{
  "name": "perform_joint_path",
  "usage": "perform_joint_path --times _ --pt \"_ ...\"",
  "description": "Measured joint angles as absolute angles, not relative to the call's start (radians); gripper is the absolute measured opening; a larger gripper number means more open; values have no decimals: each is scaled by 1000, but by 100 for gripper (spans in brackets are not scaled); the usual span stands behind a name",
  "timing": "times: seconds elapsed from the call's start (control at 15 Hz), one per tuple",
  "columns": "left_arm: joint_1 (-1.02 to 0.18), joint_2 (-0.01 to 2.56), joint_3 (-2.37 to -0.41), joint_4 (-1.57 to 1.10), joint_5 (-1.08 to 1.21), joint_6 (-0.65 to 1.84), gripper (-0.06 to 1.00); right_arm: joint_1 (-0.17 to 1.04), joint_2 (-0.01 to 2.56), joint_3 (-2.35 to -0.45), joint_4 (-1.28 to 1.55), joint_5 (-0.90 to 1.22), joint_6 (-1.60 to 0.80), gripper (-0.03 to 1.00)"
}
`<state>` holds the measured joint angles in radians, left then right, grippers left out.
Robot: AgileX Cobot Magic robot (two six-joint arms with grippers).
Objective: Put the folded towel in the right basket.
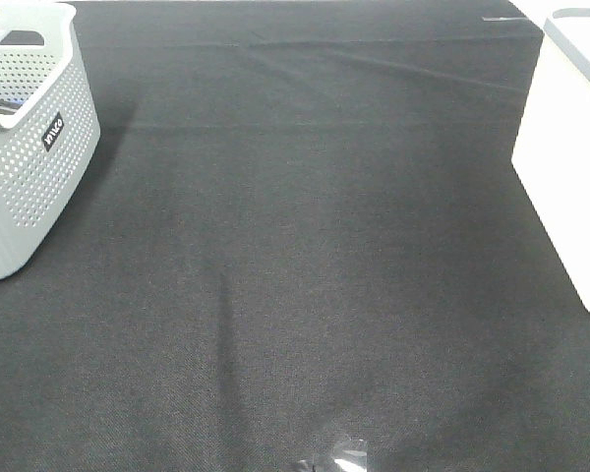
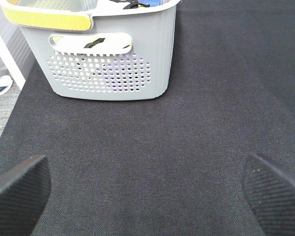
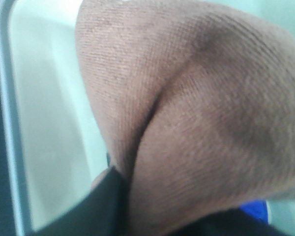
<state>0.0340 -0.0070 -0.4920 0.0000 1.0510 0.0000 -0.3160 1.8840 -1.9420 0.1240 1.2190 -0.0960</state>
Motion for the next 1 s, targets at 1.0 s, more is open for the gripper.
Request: perform_joint_path --times 1.0 --pt "34 -7 -492 0 1051 0 99 -74 1771 -1890 -6 1218 12 97"
